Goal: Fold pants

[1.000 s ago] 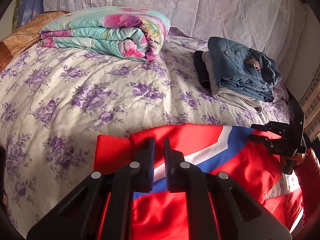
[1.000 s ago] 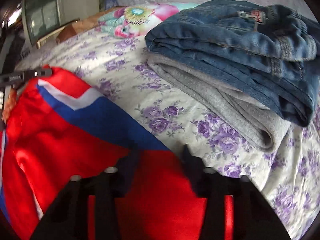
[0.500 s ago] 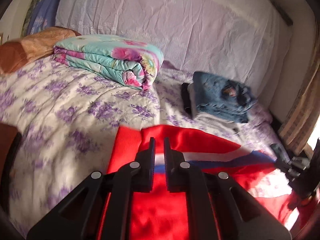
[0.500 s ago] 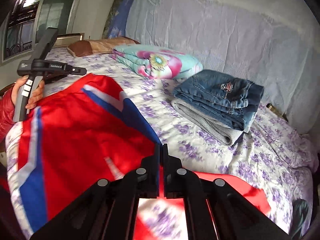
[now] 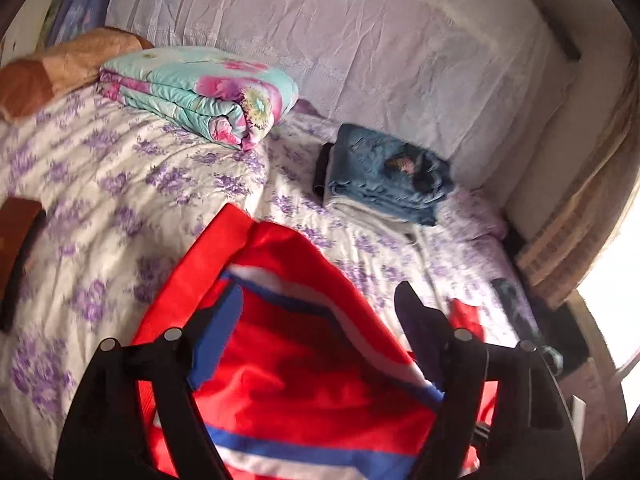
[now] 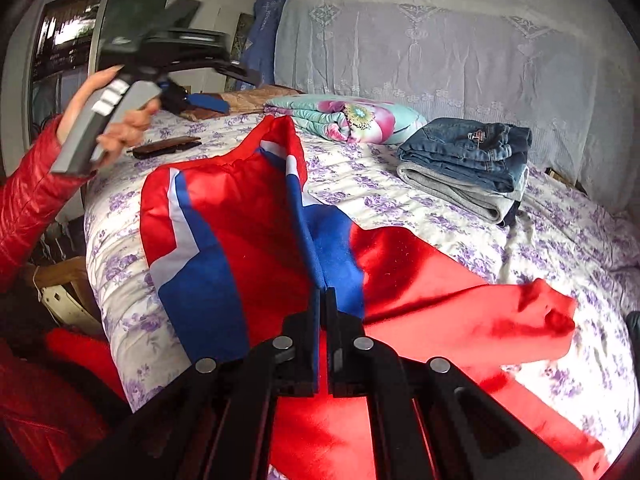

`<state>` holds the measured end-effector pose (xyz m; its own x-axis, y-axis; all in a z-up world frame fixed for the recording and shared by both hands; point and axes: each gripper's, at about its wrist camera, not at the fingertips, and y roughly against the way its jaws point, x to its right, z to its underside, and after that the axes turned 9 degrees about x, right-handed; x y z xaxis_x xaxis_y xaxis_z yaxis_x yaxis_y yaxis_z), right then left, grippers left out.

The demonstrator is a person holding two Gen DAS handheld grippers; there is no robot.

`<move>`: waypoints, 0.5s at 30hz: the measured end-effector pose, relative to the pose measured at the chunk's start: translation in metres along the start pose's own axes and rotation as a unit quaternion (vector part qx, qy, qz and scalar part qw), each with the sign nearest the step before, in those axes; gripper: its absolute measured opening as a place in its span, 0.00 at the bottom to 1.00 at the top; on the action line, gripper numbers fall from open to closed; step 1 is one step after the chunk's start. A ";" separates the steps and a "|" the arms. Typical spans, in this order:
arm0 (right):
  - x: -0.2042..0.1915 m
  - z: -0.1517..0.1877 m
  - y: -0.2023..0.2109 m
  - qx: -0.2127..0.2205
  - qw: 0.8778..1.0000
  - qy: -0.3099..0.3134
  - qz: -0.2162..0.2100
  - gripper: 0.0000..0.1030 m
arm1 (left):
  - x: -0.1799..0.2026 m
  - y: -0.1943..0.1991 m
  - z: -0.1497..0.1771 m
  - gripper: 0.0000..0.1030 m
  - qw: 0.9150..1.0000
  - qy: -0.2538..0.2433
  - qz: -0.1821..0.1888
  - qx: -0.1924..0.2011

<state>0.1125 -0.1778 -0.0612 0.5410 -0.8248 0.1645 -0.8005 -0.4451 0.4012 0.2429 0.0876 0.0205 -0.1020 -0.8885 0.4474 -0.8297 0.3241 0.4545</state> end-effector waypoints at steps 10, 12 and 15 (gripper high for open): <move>0.006 0.011 0.005 0.012 1.000 -0.014 -0.011 0.03 | 0.003 -0.092 -0.024 0.21 0.978 0.021 -0.121 -0.169; 0.007 0.012 0.007 0.016 1.000 -0.019 -0.014 0.03 | -0.008 -0.085 -0.021 0.08 0.979 0.046 -0.100 -0.174; 0.011 0.013 0.009 0.024 0.999 -0.027 -0.016 0.03 | -0.019 -0.056 -0.014 0.07 0.986 0.067 -0.067 -0.141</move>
<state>0.1077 -0.1952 -0.0678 0.5529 -0.8269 0.1028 -0.7949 -0.4865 0.3625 0.2993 0.0912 -0.0025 0.0871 -0.8843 0.4587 -0.6438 0.3014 0.7033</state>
